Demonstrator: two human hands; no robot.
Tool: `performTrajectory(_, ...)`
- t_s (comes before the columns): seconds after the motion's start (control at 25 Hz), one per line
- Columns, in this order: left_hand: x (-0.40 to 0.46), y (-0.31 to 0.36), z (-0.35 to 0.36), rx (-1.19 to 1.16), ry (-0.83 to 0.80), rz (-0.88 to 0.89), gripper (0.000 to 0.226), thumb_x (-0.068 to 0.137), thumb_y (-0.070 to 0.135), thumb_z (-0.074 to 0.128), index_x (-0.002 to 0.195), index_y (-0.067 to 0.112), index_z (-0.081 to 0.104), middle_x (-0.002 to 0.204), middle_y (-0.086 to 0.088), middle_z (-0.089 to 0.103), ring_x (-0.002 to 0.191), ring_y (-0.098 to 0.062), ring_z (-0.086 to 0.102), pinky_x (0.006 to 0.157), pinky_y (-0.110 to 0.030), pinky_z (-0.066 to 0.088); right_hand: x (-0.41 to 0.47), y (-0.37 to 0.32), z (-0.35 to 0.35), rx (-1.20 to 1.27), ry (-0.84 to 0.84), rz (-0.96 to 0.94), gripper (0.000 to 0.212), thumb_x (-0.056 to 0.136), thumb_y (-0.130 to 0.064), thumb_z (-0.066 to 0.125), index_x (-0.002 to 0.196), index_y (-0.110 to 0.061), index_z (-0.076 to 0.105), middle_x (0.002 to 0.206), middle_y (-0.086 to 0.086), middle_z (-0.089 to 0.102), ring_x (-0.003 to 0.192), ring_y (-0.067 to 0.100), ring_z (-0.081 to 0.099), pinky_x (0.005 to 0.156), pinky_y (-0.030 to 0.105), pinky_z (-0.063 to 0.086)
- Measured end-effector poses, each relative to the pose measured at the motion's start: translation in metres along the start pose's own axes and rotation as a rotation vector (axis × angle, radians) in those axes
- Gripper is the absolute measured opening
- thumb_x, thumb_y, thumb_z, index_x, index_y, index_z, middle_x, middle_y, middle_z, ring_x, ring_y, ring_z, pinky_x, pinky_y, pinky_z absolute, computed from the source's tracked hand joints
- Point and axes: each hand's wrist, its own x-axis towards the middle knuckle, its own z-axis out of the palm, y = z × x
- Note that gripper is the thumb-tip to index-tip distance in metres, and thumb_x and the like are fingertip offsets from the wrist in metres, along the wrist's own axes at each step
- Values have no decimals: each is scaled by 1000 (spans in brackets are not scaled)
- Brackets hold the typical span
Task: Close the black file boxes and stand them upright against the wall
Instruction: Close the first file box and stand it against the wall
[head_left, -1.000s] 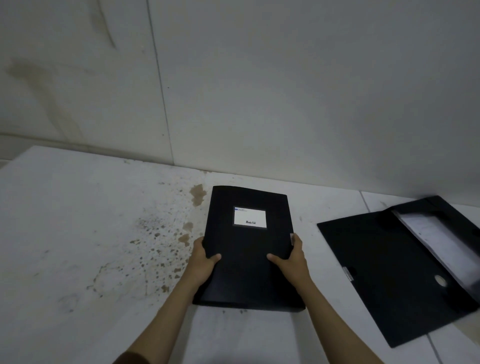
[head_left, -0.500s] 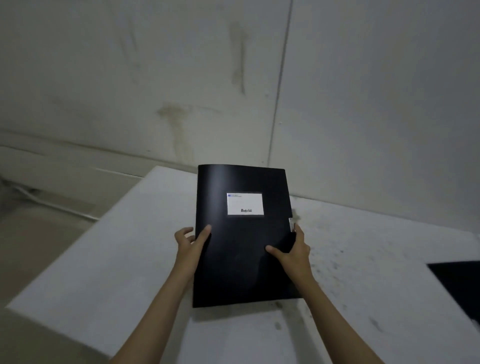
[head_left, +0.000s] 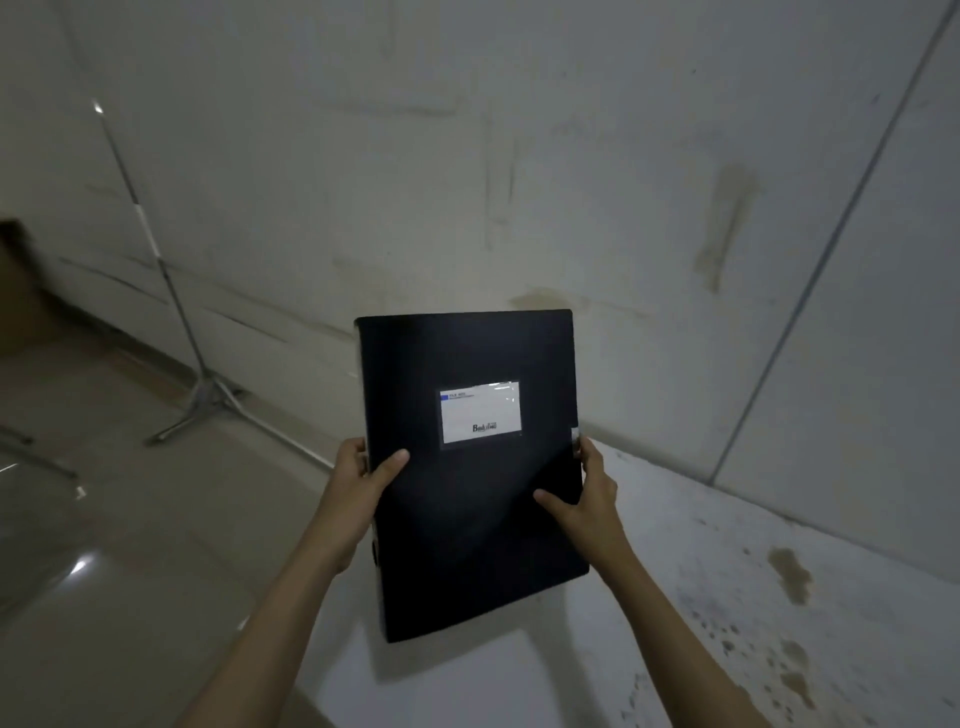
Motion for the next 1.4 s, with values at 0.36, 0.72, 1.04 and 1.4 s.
performTrajectory(0.36, 76, -13, 53, 158, 203, 255, 35, 82, 12, 63, 97, 13, 32, 92, -7, 48, 84, -24, 51, 64, -26, 43, 103, -108, 20, -59, -150, -442, 85, 84, -10, 62, 141, -42, 8, 158, 0, -5, 138, -4, -5, 108, 28, 18)
performTrajectory(0.72, 132, -71, 89, 64, 207, 140, 36, 81, 5, 64, 94, 12, 31, 96, -24, 52, 86, -35, 55, 63, -37, 48, 143, -86, 77, -302, -354, -491, 59, 84, -14, 64, 135, -27, 36, 157, 9, -8, 146, 31, -1, 116, 58, 13)
performTrajectory(1.04, 197, -79, 113, 253, 54, 162, 42, 86, 2, 53, 123, 6, 33, 111, -21, 50, 100, -34, 52, 84, -37, 42, 194, -55, 87, -340, -240, -423, 58, 86, -7, 56, 135, -30, 35, 157, 2, 2, 145, 38, 1, 111, 59, 27)
performTrajectory(1.4, 254, -86, 130, 241, -99, 53, 70, 77, -8, 61, 130, 11, 20, 133, -21, 41, 123, -30, 48, 101, -48, 46, 233, -53, 80, -393, -202, -418, 60, 84, -3, 60, 135, -23, 37, 156, 7, 4, 144, 30, 14, 112, 57, 25)
